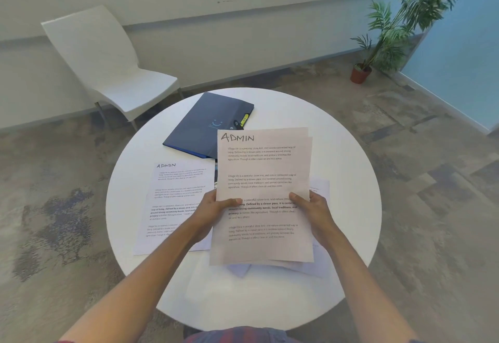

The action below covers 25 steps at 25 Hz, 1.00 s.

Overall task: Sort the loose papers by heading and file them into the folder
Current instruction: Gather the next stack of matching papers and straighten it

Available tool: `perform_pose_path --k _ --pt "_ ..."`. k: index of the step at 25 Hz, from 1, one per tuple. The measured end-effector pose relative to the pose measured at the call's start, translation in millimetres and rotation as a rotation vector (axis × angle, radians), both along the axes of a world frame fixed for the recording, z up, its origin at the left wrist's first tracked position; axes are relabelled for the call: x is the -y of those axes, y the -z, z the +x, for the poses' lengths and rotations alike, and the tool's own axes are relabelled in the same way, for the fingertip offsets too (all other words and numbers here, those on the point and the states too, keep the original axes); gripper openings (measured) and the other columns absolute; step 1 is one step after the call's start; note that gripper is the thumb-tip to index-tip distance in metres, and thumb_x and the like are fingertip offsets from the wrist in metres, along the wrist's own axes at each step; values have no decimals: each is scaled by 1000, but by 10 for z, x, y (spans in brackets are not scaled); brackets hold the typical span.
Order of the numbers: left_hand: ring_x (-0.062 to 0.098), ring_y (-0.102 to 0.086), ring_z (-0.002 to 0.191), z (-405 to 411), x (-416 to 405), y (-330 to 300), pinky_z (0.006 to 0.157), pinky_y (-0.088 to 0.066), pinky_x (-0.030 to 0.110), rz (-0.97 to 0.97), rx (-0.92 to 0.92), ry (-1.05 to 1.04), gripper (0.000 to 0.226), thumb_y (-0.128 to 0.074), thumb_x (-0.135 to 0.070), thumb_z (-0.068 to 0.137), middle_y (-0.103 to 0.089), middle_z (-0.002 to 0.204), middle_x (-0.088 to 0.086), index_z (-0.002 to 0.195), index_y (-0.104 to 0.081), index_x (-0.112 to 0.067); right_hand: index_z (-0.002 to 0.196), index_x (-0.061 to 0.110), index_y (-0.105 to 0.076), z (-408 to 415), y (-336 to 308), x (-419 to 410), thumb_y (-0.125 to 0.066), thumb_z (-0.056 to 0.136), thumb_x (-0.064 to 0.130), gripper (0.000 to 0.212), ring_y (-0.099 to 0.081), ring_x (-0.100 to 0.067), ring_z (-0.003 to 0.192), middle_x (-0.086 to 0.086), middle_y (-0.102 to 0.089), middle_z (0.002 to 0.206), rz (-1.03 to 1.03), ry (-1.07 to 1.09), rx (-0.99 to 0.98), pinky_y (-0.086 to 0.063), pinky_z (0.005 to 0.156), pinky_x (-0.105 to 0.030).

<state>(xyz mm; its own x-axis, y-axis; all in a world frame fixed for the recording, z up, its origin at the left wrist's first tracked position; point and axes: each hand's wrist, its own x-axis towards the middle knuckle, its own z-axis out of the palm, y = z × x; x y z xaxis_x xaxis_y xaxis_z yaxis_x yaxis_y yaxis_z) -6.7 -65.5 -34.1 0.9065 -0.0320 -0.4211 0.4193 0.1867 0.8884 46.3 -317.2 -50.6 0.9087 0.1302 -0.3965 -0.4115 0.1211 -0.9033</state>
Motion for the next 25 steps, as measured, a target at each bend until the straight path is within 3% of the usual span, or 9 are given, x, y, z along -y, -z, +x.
perform_pose_path --k 7,10,15,21,25 --pt "24 -74 91 115 151 -66 77 -60 35 108 61 -57 20 -62 -10 94 -77 103 5 113 -68 -12 109 7 -73 -45 -196 -33 -77 82 4 27 -74 -29 98 -7 -78 105 -101 23 160 -60 85 -43" --pt "21 -73 94 118 176 -79 80 -60 38 164 120 3 23 -66 -13 91 -76 105 1 114 -70 -16 109 11 -72 -90 -280 -21 -82 78 6 33 -75 -23 94 -5 -78 103 -88 43 224 -61 80 -38" --pt "15 -74 86 131 223 -162 68 -59 26 175 169 -5 24 -71 -15 87 -77 98 -6 108 -70 -26 105 10 -73 -181 -370 -23 -85 76 11 32 -75 -20 85 -3 -78 97 -143 73 300 -60 66 -29" --pt "18 -73 90 125 252 -133 76 -61 34 191 198 -25 28 -73 -13 85 -77 99 -7 104 -71 -33 104 7 -73 -209 -344 -14 -82 78 9 28 -75 -21 82 -5 -77 95 -116 136 299 -62 65 -30" --pt "24 -71 95 48 303 16 83 -59 43 203 168 -48 26 -75 -20 85 -77 102 -5 109 -72 -28 104 9 -73 -260 -141 -4 -80 82 11 23 -75 -25 88 -7 -77 99 -130 120 238 -63 70 -31"
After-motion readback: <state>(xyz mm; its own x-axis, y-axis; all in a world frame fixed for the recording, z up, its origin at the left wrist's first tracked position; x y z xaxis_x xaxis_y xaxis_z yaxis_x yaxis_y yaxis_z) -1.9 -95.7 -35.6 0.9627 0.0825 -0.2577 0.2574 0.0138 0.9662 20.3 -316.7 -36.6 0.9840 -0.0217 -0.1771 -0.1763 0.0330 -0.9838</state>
